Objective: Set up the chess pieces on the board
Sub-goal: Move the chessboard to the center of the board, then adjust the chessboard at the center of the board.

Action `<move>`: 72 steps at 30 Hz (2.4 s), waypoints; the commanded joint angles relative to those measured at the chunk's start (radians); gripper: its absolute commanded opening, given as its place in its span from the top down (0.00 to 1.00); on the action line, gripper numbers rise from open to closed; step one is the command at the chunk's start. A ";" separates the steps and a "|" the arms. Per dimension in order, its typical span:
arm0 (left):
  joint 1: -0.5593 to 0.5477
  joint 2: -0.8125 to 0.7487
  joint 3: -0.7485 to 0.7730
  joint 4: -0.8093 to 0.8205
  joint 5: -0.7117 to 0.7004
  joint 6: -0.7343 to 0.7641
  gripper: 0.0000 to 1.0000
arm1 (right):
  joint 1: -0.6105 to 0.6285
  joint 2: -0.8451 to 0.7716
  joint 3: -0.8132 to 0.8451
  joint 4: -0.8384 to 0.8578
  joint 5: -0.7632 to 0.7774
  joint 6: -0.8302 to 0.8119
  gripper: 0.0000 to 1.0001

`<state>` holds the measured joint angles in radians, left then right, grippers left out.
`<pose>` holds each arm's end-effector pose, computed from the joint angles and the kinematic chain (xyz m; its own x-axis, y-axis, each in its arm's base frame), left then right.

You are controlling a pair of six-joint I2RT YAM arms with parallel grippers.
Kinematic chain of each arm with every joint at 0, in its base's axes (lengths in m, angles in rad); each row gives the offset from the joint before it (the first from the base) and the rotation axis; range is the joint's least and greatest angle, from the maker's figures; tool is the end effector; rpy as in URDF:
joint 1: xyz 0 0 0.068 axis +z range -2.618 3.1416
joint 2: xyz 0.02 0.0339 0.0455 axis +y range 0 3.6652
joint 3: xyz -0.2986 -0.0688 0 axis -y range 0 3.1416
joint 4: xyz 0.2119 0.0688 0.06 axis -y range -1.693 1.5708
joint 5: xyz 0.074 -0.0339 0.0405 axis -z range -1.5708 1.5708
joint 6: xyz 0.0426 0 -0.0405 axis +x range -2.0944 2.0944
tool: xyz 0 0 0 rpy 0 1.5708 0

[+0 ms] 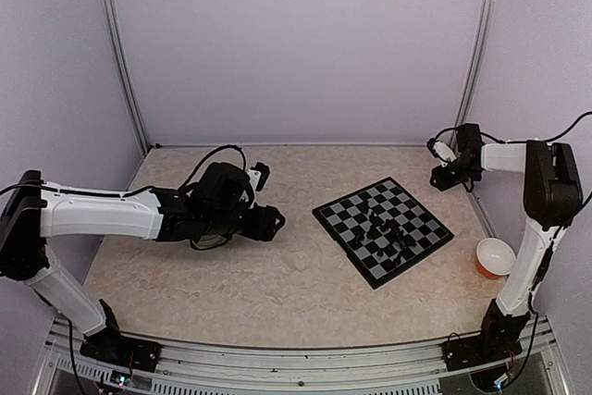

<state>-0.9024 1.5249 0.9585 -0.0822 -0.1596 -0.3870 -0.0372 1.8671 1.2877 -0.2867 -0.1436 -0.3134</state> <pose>0.1973 -0.2389 0.2786 -0.6095 0.1706 -0.7742 0.5036 0.8376 -0.2119 0.3926 -0.0085 0.2448 -0.7070 -0.2790 -0.6499 -0.2878 0.9529 -0.0960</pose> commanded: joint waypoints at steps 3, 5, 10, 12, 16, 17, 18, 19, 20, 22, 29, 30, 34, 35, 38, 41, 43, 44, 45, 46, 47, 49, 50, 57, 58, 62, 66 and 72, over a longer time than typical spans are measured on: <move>-0.045 0.031 0.041 0.052 -0.006 -0.025 0.27 | -0.020 0.084 0.023 -0.084 0.040 -0.048 0.68; -0.051 0.029 0.042 0.056 -0.013 -0.025 0.25 | -0.020 0.096 0.022 -0.104 0.038 -0.063 0.69; -0.056 0.011 0.018 0.073 -0.020 -0.041 0.25 | -0.020 0.085 -0.020 -0.130 0.014 -0.089 0.69; -0.058 -0.002 0.004 0.088 -0.020 -0.050 0.24 | -0.020 0.079 -0.039 -0.142 0.005 -0.099 0.71; -0.059 -0.022 -0.014 0.110 -0.029 -0.060 0.24 | -0.020 0.051 -0.097 -0.151 -0.025 -0.136 0.73; -0.059 -0.027 -0.017 0.111 -0.035 -0.062 0.24 | -0.019 0.041 -0.110 -0.153 -0.033 -0.145 0.73; -0.059 -0.033 -0.020 0.111 -0.040 -0.064 0.24 | -0.018 0.032 -0.124 -0.160 -0.043 -0.154 0.74; -0.059 -0.036 -0.024 0.111 -0.046 -0.066 0.24 | -0.018 0.021 -0.137 -0.167 -0.053 -0.162 0.75; -0.059 -0.042 -0.030 0.113 -0.051 -0.068 0.24 | -0.017 0.008 -0.150 -0.175 -0.063 -0.170 0.75; -0.058 -0.050 -0.041 0.115 -0.064 -0.076 0.24 | -0.009 -0.028 -0.186 -0.189 -0.070 -0.181 0.77; -0.058 -0.040 -0.055 0.110 -0.122 -0.132 0.22 | 0.067 -0.188 -0.354 -0.208 -0.086 -0.202 0.78; -0.058 -0.038 -0.054 0.110 -0.132 -0.140 0.21 | 0.080 -0.204 -0.370 -0.216 -0.097 -0.202 0.78; -0.057 -0.031 -0.040 0.100 -0.156 -0.152 0.20 | 0.142 -0.248 -0.415 -0.229 -0.122 -0.199 0.78; -0.058 -0.031 -0.037 0.094 -0.162 -0.152 0.20 | 0.163 -0.253 -0.421 -0.233 -0.122 -0.197 0.78; -0.056 -0.046 -0.037 0.085 -0.184 -0.156 0.20 | 0.240 -0.253 -0.427 -0.255 -0.121 -0.195 0.79; -0.056 -0.072 -0.052 0.046 -0.207 -0.168 0.19 | 0.322 -0.244 -0.423 -0.271 -0.113 -0.186 0.80; -0.055 -0.094 -0.073 0.040 -0.222 -0.180 0.19 | 0.375 -0.236 -0.421 -0.279 -0.112 -0.174 0.80; -0.054 -0.102 -0.086 0.039 -0.229 -0.189 0.19 | 0.404 -0.230 -0.417 -0.282 -0.111 -0.170 0.80; -0.053 -0.114 -0.099 0.035 -0.234 -0.196 0.19 | 0.429 -0.223 -0.415 -0.284 -0.113 -0.165 0.80; -0.052 -0.123 -0.109 0.034 -0.239 -0.204 0.19 | 0.466 -0.217 -0.411 -0.287 -0.116 -0.164 0.80; -0.050 -0.136 -0.122 0.032 -0.241 -0.211 0.19 | 0.491 -0.210 -0.407 -0.292 -0.120 -0.165 0.81; -0.049 -0.154 -0.140 0.025 -0.245 -0.226 0.19 | 0.525 -0.193 -0.390 -0.314 -0.141 -0.175 0.81; -0.050 -0.165 -0.145 0.017 -0.245 -0.235 0.19 | 0.532 -0.184 -0.379 -0.337 -0.157 -0.184 0.81; -0.083 -0.233 -0.182 -0.068 -0.240 -0.313 0.20 | 0.531 -0.201 -0.259 -0.462 -0.073 -0.282 0.80; -0.091 -0.241 -0.191 -0.078 -0.240 -0.328 0.21 | 0.526 -0.202 -0.238 -0.472 -0.062 -0.296 0.80; -0.118 -0.269 -0.237 -0.086 -0.238 -0.382 0.22 | 0.487 -0.161 -0.131 -0.470 -0.044 -0.318 0.77; -0.135 -0.260 -0.266 -0.091 -0.243 -0.433 0.23 | 0.431 -0.060 -0.009 -0.395 -0.040 -0.279 0.73; -0.147 -0.211 -0.270 -0.102 -0.255 -0.504 0.25 | 0.365 0.145 0.236 -0.329 -0.087 -0.181 0.70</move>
<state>-1.0386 1.2819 0.6918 -0.1661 -0.3943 -0.8234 0.3611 1.9205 1.4082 -0.6727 -0.2028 -0.5644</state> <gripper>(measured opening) 0.765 0.297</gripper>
